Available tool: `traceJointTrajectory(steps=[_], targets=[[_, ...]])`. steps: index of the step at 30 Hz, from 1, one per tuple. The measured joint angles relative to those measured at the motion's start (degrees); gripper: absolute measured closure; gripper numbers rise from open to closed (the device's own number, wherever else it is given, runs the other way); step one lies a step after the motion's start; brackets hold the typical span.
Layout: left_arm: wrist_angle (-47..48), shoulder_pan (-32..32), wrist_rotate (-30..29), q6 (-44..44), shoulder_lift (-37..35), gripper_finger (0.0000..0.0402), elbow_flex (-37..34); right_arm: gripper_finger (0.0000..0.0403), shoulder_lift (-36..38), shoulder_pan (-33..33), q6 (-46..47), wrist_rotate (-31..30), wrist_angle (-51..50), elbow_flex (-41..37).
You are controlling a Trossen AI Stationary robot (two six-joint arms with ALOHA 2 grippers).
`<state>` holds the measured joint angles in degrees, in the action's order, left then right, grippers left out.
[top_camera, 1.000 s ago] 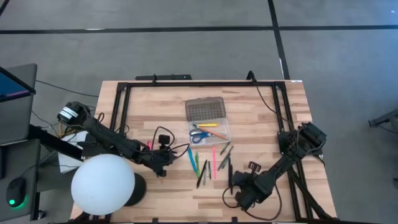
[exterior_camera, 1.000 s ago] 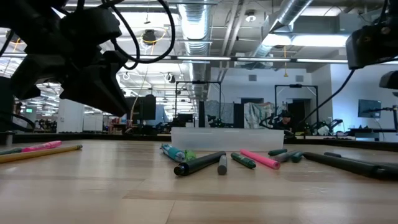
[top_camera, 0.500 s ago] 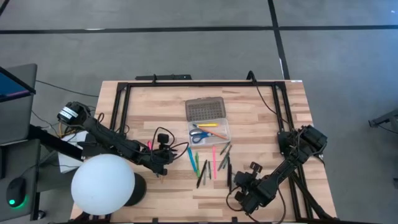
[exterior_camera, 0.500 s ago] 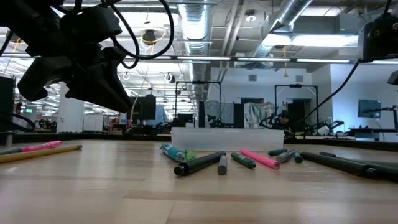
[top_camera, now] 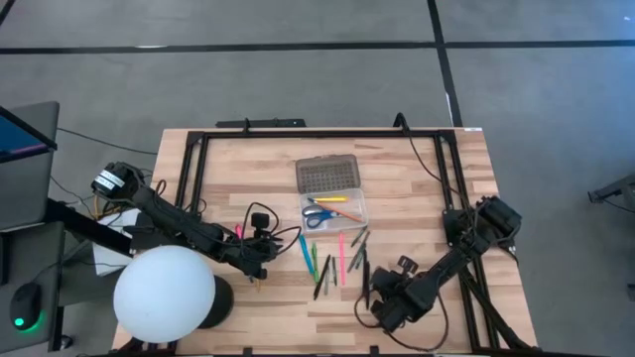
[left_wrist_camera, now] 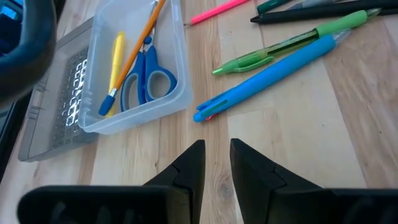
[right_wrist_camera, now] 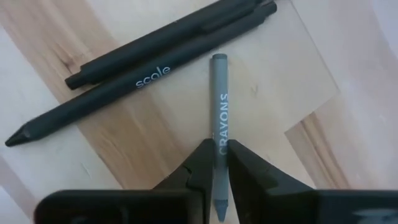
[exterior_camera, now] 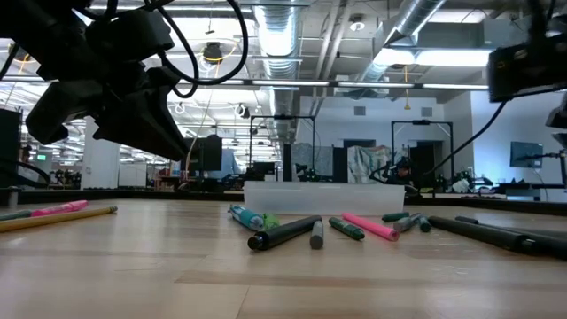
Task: Pick & place school supplies into a supply box
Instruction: Put the gray crayon into the supply box
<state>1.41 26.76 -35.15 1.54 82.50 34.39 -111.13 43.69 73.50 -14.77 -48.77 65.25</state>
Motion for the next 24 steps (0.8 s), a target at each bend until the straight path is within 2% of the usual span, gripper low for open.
traceJointTrajectory(steps=[13,24], targets=[[0.16,0.02,1.61,0.50,0.00,0.0330,0.00,0.0316,0.33,-5.85,-4.65,9.34,0.90,0.05],[0.37,0.02,2.39,2.10,-0.02,0.0330,0.00,0.0318,0.37,-7.35,-9.36,11.00,1.03,0.07]])
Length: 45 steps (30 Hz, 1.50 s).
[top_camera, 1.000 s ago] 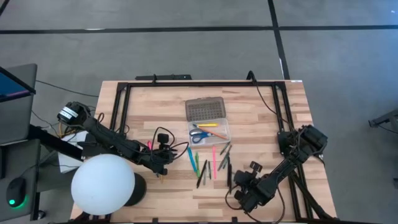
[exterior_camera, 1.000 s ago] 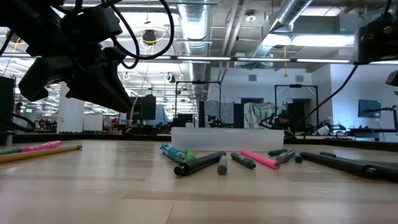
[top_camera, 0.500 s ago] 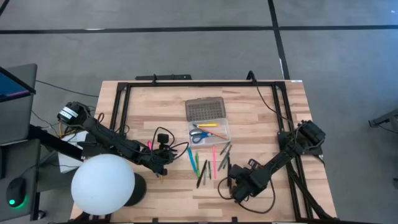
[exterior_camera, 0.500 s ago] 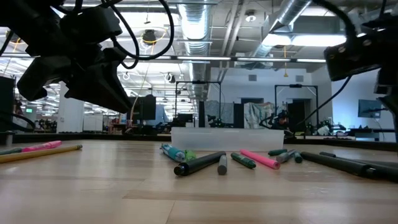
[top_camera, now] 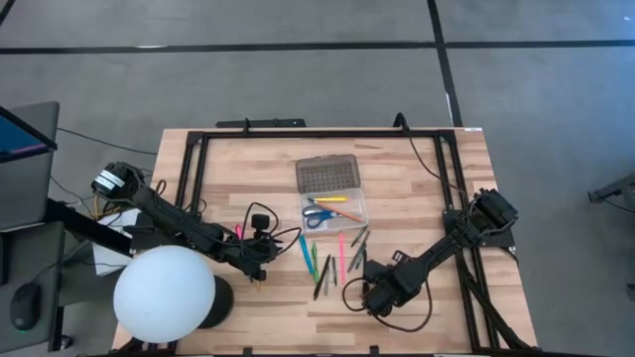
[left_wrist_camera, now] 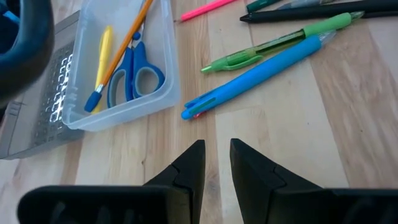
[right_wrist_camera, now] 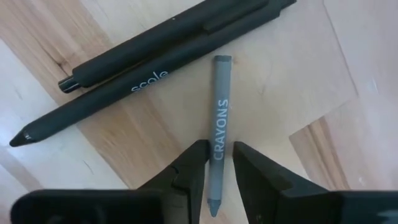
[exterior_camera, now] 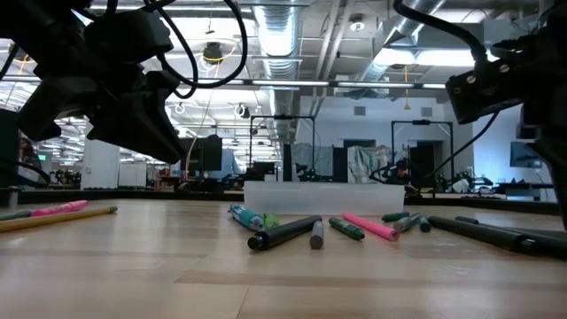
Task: Pick & place school supplies into a supply box
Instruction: Put the gray crayon into the supply box
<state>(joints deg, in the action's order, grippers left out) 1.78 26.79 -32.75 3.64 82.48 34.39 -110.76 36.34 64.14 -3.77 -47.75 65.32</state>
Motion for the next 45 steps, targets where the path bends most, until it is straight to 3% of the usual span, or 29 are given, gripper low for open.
traceJointTrajectory(steps=[15,24,31,45], targets=[[-0.02,-0.02,0.98,0.68,0.00,0.0330,0.00,0.0396,0.02,1.57,0.80,0.17,0.22,0.02],[-0.10,0.00,0.35,1.76,0.00,0.0330,0.00,0.0391,-0.02,4.32,4.54,-1.61,-0.34,0.02],[-0.42,-0.02,-3.30,3.47,0.00,0.0330,0.00,0.0398,-0.37,7.97,9.23,-7.62,-1.78,0.02],[-0.39,0.26,-3.77,3.90,0.00,0.0330,0.00,0.0402,-0.66,14.08,13.87,-16.34,-4.35,-0.20]])
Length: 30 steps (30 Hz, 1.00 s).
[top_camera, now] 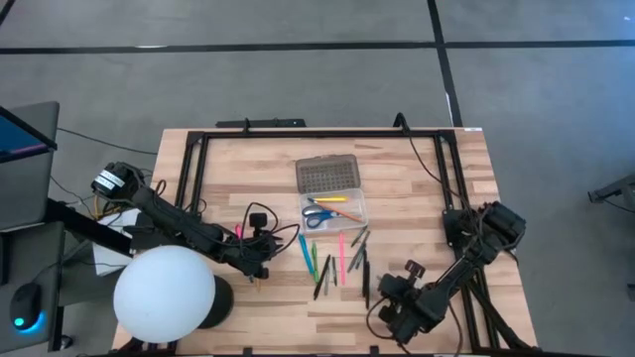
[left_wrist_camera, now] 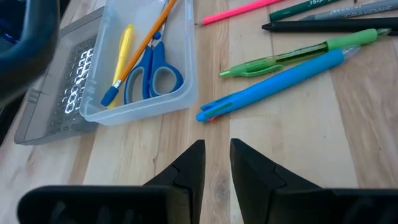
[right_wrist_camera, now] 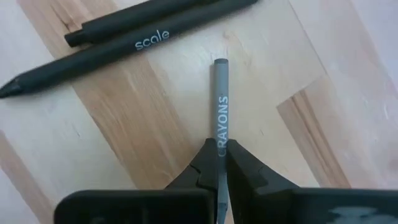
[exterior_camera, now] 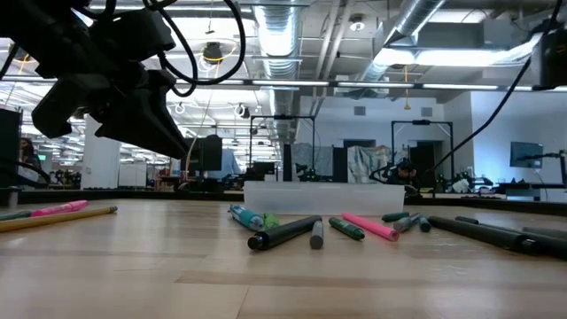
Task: Pick & place school supplies into a supply box
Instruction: Put the gray crayon into the supply box
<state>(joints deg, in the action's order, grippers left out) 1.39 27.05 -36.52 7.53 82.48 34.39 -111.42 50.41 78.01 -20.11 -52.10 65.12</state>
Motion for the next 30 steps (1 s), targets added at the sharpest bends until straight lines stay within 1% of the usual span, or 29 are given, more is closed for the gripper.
traceJointTrajectory(steps=[2,8,13,19,24,30], targets=[[0.00,0.00,-0.06,0.00,0.00,0.0330,0.00,0.0402,-0.10,0.48,-0.34,-1.11,-0.56,0.34],[0.00,0.00,-0.09,-0.03,0.00,0.0330,0.00,0.0403,-0.24,1.62,-0.43,-1.99,-5.07,2.75],[-0.01,0.00,-0.19,-0.05,0.00,0.0330,0.00,0.0403,-0.22,2.03,-0.64,-5.50,-6.40,3.59],[0.00,0.00,-0.19,-0.07,0.00,0.0330,0.00,0.0403,-0.12,1.40,-3.59,-9.89,-6.95,3.61],[-0.02,0.00,-0.37,-0.09,0.00,0.0330,0.00,0.0403,-0.09,-2.06,-9.59,-14.02,-7.17,3.70],[-0.02,0.00,-0.47,-0.21,0.00,0.0330,0.00,0.0403,0.00,-9.76,-18.89,-15.85,-7.26,3.72]])
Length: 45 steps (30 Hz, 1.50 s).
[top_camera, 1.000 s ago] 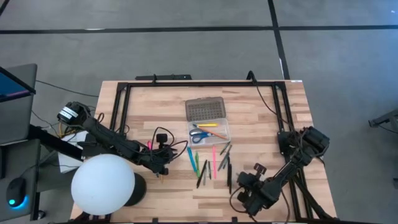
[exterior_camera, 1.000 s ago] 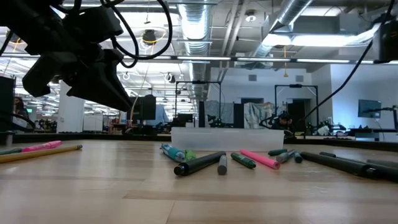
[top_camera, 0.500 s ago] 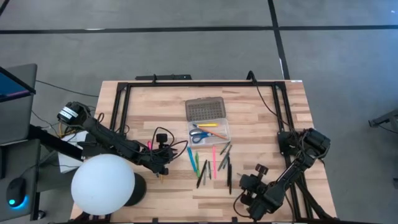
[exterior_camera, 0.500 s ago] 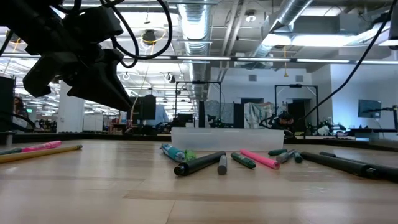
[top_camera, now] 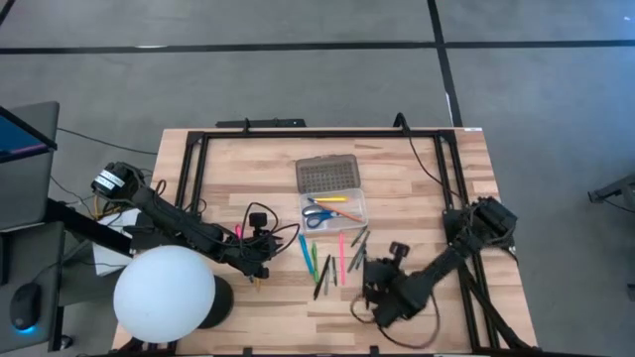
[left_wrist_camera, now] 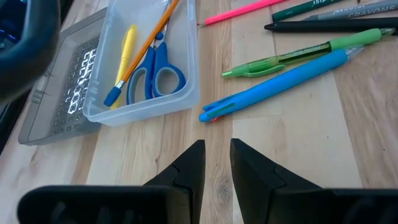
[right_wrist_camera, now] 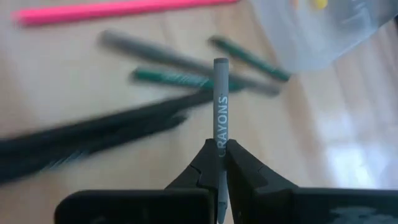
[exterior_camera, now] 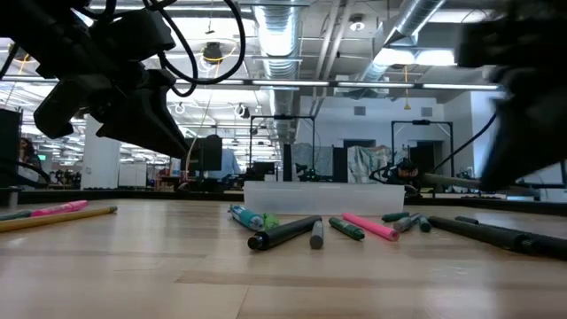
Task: Pick & place school supplies into a supply box
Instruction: Put the gray crayon into the supply box, then put the yellow pencil into the supply box
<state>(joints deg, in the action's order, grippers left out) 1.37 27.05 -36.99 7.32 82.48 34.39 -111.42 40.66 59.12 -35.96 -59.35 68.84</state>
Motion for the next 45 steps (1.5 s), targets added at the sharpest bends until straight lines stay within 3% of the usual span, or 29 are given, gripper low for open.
traceJointTrajectory(steps=[7,15,19,23,35,45], targets=[[0.53,0.00,0.06,-0.01,0.00,0.0330,0.00,0.0403,0.04,-9.26,-11.86,-2.48,-0.50,2.39],[2.23,0.23,0.72,2.45,0.00,0.0330,0.00,0.0403,0.11,-19.61,-33.70,-3.31,2.32,8.72],[2.43,1.84,1.09,3.10,0.00,0.0330,0.00,0.0403,0.11,-24.98,-43.84,-0.68,8.38,10.35],[2.42,3.90,0.55,3.84,0.00,0.0330,0.00,0.0402,0.11,-30.03,-51.39,5.70,13.69,10.60],[2.38,7.54,0.17,8.42,0.00,0.0330,0.00,0.0371,0.11,-36.96,-52.83,12.17,14.94,10.60],[1.60,9.89,-1.30,12.88,0.00,0.0330,0.00,0.0289,0.11,-38.90,-52.09,11.99,15.26,10.60]])
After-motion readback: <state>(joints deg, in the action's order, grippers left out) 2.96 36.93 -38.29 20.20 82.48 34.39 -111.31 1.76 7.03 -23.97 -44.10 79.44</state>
